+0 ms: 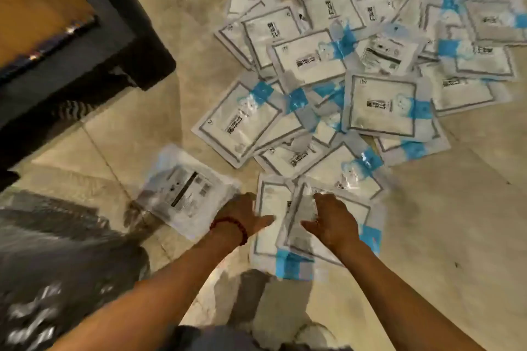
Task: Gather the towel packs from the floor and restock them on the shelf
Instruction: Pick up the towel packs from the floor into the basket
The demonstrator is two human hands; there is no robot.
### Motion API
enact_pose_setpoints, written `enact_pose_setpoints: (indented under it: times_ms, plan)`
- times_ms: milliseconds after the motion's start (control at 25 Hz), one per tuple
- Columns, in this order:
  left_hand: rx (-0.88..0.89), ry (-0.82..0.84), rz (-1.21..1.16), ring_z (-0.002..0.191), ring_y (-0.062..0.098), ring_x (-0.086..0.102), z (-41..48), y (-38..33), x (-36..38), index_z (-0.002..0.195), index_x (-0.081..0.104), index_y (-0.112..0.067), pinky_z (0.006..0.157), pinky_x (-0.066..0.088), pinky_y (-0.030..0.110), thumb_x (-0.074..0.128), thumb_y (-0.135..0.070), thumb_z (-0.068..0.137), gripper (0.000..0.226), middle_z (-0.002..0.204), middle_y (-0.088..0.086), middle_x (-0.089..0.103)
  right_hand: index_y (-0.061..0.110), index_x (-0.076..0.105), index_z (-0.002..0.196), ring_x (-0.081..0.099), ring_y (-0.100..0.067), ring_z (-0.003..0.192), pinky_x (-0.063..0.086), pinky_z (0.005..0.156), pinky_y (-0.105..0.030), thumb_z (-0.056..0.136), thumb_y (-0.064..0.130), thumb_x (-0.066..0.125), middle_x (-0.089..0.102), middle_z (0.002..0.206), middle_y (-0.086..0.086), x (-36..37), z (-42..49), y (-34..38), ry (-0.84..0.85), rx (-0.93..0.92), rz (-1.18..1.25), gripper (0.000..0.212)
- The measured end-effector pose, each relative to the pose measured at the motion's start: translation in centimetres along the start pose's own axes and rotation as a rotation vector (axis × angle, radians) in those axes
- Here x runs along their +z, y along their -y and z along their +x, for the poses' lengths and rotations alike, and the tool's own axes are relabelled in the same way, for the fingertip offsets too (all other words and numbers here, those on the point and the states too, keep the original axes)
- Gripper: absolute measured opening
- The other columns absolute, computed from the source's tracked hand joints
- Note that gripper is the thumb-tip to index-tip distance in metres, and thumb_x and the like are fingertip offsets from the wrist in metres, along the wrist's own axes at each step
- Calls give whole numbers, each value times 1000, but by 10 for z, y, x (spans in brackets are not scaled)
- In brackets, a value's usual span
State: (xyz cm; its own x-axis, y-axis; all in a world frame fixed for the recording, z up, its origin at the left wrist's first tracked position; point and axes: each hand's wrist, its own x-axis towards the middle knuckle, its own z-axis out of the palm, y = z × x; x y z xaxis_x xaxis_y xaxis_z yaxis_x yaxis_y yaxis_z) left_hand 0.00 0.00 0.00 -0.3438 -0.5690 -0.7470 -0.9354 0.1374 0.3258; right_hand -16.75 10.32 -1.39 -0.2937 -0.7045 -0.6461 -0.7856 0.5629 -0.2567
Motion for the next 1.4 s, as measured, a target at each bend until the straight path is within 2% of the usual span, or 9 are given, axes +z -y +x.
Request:
enact_pose_setpoints:
  times_ms: [200,320,400,600,800,920,1040,1240,1400]
  plan:
    - [-73,-90,12,130,29,38,82,19,53,139,32,-7,102,33,29,65,-58,75,88,144,18,37,16,23,146,30,-32,135,34,103,-36,69,47,75,27,149,-15,51,60,-45,-169,1,-150,98]
    - [-146,-108,-247,133,29,36,90,21,72,144,22,-2,106,32,30,72,-44,75,96,146,18,35,6,24,146,41,-37,123,36,99,-45,56,50,82,41,136,-19,60,70,-48,-237,2,-223,115]
    - [-164,-139,-335,126,29,43,87,18,74,137,34,2,97,35,27,74,-35,76,81,138,19,45,0,32,140,49,-38,108,39,92,-45,48,49,87,51,120,-21,56,72,-46,-262,31,-243,118]
    - [-94,-235,-511,99,38,57,77,21,70,100,57,12,58,31,23,75,-19,77,43,102,28,60,-1,59,87,57,-38,71,45,54,-35,25,36,94,58,80,-19,51,65,-52,-344,46,-267,80]
    - [-47,-287,-515,89,28,56,74,34,55,90,55,-8,67,34,25,71,-19,80,22,93,15,61,14,51,86,53,-27,88,34,62,-31,82,25,62,55,88,-7,28,60,-67,-277,31,29,16]
    - [-46,-334,-508,77,22,45,72,46,41,68,38,-14,59,30,30,72,-19,79,35,70,2,46,24,33,68,49,-21,74,30,55,-31,87,22,57,49,71,2,4,53,-67,-252,-23,115,30]
    - [13,-413,-564,81,19,43,61,55,18,79,48,-9,63,36,31,72,-13,79,24,79,3,46,19,44,77,51,-24,77,38,64,-35,85,22,65,54,78,-3,-21,50,-63,-308,-82,261,22]
    - [119,-605,-755,63,8,50,34,65,-45,84,57,-8,49,37,4,70,-6,80,13,70,-4,54,3,49,84,41,-21,73,29,56,-31,80,19,71,45,73,-4,-66,45,-38,-502,-125,480,28]
    - [191,-685,-860,73,14,60,22,65,-91,90,59,-10,66,50,23,67,-11,83,11,84,4,64,8,55,88,48,-17,68,40,53,-26,79,16,72,53,75,-2,-109,41,-4,-587,-156,818,21]
